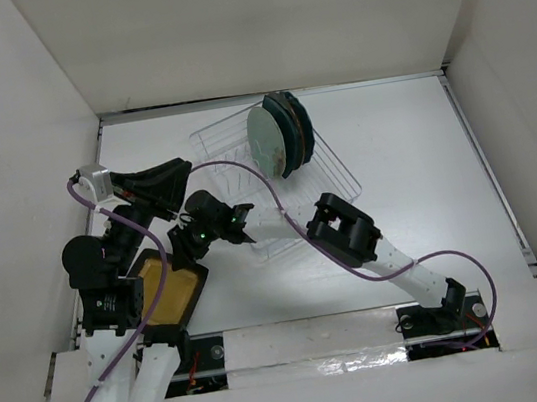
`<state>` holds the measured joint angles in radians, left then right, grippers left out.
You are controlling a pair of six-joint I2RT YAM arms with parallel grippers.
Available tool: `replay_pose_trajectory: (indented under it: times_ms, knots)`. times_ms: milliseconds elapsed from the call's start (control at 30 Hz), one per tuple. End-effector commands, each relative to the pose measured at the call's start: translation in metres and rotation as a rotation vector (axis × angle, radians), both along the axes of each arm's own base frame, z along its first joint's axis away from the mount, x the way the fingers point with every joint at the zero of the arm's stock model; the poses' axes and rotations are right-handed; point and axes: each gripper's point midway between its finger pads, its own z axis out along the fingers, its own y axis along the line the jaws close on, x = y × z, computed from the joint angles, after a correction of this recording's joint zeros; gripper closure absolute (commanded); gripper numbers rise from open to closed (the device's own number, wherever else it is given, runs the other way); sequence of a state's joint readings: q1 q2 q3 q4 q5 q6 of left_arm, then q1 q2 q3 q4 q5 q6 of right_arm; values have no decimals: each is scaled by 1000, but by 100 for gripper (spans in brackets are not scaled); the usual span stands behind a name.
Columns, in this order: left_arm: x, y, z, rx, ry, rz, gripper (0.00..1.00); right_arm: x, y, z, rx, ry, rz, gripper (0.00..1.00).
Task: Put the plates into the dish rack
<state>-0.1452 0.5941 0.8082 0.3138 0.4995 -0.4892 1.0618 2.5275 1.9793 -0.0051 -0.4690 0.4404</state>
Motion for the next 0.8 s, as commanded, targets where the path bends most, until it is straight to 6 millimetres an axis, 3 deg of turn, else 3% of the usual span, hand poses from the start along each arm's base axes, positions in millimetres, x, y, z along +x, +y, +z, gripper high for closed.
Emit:
replay_pose_trajectory:
  times_ms: [0,267,300,333,433,533,567,600,633,700,767]
  knots:
    - [-5,-1,8,4,-52,-2,78,-31,-26,-39,-159,77,84,54]
    - [-5,0,8,2,-53,2,77,-44,-26,-40,-166,95,148,82]
    - [-5,0,8,3,-54,3,78,-44,-26,-40,-165,94,147,87]
    - [-6,0,9,1,-54,3,77,-45,-25,-36,-156,93,151,99]
    - [-5,1,9,5,-54,7,77,-45,-23,-29,-131,92,152,100]
    - [-5,2,11,2,-58,11,78,-45,-16,-2,-44,71,151,100]
    - [-5,1,10,2,-55,11,78,-45,-14,21,3,58,144,100]
    - [-5,1,12,2,-58,11,78,-46,-13,32,30,74,131,100]
    - [-5,1,13,1,-59,11,78,-49,-15,35,53,85,127,100]
    - [-7,2,17,-2,-69,12,78,-55,-5,83,189,85,122,100]
    - [-8,2,20,-3,-68,11,78,-59,-4,107,277,88,131,100]
